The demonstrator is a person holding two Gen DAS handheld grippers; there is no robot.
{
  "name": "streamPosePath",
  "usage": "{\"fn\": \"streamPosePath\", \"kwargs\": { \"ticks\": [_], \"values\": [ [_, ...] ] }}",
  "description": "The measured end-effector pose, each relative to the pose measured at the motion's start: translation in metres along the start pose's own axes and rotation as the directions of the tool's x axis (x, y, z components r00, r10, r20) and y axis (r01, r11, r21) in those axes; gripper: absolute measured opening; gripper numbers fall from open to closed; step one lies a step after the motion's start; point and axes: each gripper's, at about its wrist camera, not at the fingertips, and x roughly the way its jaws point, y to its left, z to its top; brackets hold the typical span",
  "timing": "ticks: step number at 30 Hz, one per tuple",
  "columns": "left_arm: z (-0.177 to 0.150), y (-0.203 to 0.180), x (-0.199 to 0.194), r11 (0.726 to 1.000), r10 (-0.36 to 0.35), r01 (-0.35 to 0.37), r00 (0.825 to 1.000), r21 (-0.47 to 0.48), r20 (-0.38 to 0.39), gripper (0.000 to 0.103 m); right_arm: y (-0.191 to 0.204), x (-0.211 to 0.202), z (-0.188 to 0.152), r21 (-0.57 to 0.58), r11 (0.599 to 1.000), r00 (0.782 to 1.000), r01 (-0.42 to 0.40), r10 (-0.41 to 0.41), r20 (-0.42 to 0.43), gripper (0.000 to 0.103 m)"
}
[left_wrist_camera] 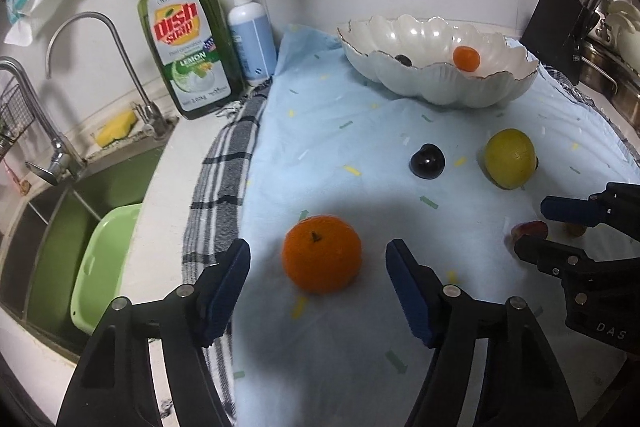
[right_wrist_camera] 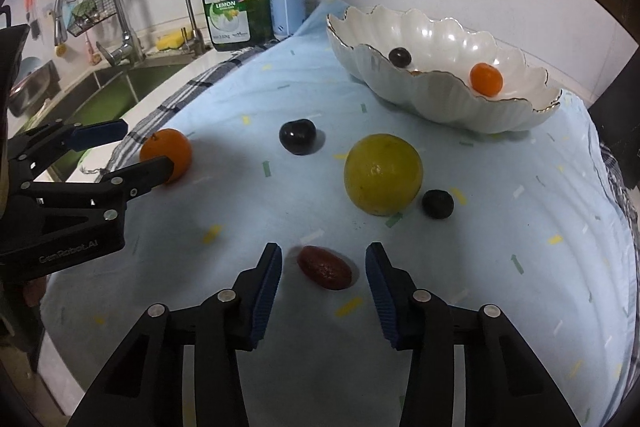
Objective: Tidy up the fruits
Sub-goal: 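Grasp the red date with the right tool while the left tool grasps the mandarin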
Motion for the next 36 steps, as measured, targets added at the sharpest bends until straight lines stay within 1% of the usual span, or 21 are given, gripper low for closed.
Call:
{"fn": "streamPosePath", "kwargs": {
  "ticks": [3, 5, 8, 10, 11, 15, 26, 36],
  "values": [
    [0.001, 0.0, 0.008, 1.0, -0.01, 0.01, 1.0, 0.002, -0.011, 0.065, -0.001, 0.003, 0.0, 0.006, 1.0, 1.0, 0.002, -0.001, -0.013, 0.04],
    [0.001, 0.001, 0.012, 1.0, -0.015, 0.015, 1.0, -0.001, -0.017, 0.063, -0.001, 0.006, 0.0, 0.007, 1.0, 1.0, -0.003, 0.003, -0.025, 0.035],
    [0.001, 0.001, 0.016, 1.0, -0.019, 0.019, 1.0, -0.009, -0.023, 0.058, -0.001, 0.008, -0.001, 0.003, 1.0, 1.0, -0.005, 0.005, -0.028, 0.031],
    [0.001, 0.001, 0.019, 1.0, -0.025, 0.025, 0.999, -0.017, -0.033, 0.052, 0.0, 0.009, -0.001, 0.002, 1.0, 1.0, -0.005, 0.005, -0.028, 0.029],
    [0.001, 0.001, 0.021, 0.999, -0.031, 0.03, 0.999, -0.023, -0.038, 0.051, 0.0, 0.009, 0.0, 0.0, 1.0, 1.0, -0.004, 0.004, -0.028, 0.029],
    [0.001, 0.0, 0.022, 1.0, -0.016, 0.015, 0.999, -0.018, -0.038, 0.047, 0.0, 0.01, 0.0, -0.003, 1.0, 1.0, -0.003, 0.003, -0.026, 0.028],
    [0.003, -0.001, 0.011, 1.0, -0.015, 0.014, 0.999, -0.021, -0.034, 0.046, -0.002, 0.004, 0.002, 0.0, 1.0, 1.0, -0.006, 0.006, -0.009, 0.027],
    [0.015, -0.007, -0.02, 1.0, 0.001, -0.001, 0.999, -0.01, 0.033, 0.046, -0.007, -0.019, 0.01, 0.003, 1.0, 0.998, -0.019, 0.018, 0.056, 0.027]
  ]
}}
